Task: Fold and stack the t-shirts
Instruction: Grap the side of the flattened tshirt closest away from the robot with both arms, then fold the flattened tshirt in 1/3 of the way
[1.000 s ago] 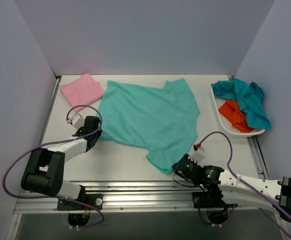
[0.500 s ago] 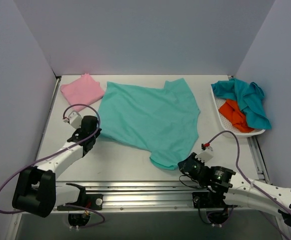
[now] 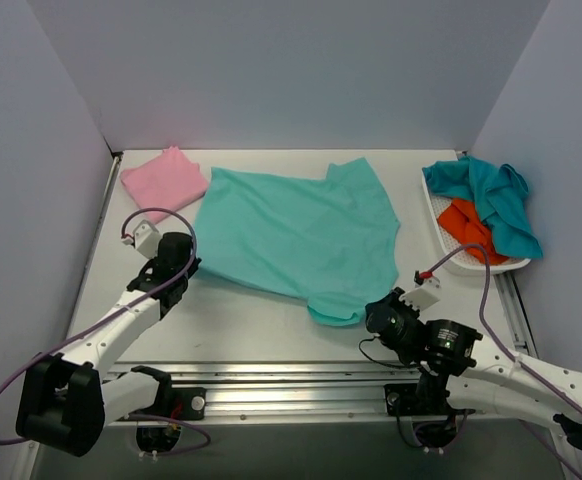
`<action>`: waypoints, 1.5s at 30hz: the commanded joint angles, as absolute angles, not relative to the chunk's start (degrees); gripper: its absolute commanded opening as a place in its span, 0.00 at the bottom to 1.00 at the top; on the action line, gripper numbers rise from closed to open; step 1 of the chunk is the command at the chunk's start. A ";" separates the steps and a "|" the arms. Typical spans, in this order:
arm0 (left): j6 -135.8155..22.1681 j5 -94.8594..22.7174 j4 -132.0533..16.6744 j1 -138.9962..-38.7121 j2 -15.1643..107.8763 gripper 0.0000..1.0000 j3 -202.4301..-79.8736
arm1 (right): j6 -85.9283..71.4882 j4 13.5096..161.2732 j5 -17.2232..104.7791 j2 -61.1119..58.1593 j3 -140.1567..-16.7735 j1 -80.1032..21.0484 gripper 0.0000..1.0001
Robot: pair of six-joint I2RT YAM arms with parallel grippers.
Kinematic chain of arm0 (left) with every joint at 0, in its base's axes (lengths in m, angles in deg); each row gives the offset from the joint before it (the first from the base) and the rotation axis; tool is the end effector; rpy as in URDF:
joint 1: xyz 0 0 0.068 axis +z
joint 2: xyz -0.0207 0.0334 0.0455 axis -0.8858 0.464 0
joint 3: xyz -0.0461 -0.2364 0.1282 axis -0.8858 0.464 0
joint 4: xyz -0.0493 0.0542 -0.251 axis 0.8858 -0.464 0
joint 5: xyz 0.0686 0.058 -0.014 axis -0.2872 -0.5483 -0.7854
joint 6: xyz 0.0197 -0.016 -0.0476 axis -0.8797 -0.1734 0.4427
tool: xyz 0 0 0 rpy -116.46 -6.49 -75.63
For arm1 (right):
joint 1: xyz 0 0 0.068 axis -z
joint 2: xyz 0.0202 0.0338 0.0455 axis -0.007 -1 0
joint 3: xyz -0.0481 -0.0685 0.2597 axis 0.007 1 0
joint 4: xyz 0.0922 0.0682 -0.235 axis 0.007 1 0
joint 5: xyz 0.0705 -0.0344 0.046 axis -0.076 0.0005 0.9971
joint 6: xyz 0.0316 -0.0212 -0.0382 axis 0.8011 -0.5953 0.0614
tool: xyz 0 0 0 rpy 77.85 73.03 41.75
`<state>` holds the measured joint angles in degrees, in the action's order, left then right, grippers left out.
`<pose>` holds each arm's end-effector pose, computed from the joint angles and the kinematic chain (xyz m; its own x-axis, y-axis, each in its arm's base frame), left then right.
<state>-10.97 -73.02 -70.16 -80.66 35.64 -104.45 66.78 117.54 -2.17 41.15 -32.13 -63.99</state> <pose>0.2250 -0.0565 0.2178 -0.2620 -0.6920 -0.6727 -0.5506 0.6796 -0.4847 0.0833 0.1182 0.2325 -0.5305 0.6733 -0.5150 0.2032 0.6908 0.6939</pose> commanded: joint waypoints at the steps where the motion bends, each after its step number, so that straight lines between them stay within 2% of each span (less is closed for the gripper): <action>1: -13.03 -73.25 -69.99 -80.81 37.48 0.02 -108.97 | 65.16 120.46 -12.89 37.70 -38.77 -64.39 0.00; 12: -18.04 -72.28 -70.95 -80.64 48.29 0.02 -121.09 | 61.56 113.62 -22.75 23.03 -47.92 -61.14 0.00; 16: -20.06 -72.46 -71.22 -80.02 52.15 0.02 -125.93 | 54.63 105.71 -19.94 17.04 -49.41 -53.07 0.00; 26: -25.16 -65.69 -71.40 -73.96 64.72 0.02 -137.27 | 45.04 95.94 -18.01 0.25 -60.13 -42.07 0.00; 45: -30.43 -56.81 -71.30 -71.76 85.46 0.02 -157.74 | 35.36 85.39 -8.16 -19.44 -75.77 -28.79 0.00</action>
